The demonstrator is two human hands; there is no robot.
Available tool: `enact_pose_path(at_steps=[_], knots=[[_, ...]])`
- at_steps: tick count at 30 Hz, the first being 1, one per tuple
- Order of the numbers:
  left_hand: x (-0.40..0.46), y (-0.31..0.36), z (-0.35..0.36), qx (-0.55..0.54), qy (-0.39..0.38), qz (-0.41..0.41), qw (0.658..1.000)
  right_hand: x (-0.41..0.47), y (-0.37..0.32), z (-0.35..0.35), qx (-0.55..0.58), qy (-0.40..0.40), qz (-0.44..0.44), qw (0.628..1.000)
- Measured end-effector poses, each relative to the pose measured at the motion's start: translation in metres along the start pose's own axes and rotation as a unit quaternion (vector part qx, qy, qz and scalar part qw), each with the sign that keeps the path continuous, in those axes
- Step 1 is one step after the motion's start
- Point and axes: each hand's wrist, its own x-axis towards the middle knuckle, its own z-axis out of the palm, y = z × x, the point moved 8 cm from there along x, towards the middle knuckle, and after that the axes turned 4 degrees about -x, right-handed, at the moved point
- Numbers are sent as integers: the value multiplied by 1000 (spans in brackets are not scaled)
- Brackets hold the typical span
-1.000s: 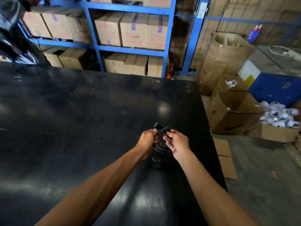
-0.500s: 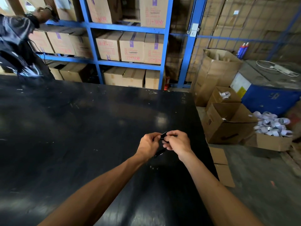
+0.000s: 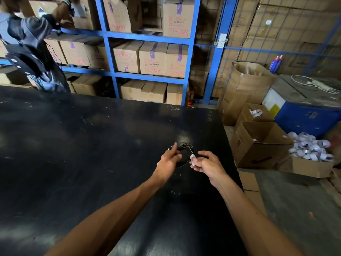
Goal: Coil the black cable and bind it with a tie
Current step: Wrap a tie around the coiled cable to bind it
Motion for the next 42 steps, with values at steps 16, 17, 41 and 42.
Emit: enact_pose_path(at_steps=[16, 17, 41, 42], knots=[[16, -70, -6, -145, -6, -209, 967, 42, 59, -20, -311, -23, -16, 950], [16, -73, -4, -159, -19, -217, 963, 45, 65, -19, -298, -29, -1, 954], [57, -187, 4, 60, 25, -361, 930, 125, 142, -4, -387, -93, 40, 916], [60, -186, 2, 125, 35, -341, 931, 125, 143, -3, -402, -91, 36, 910]])
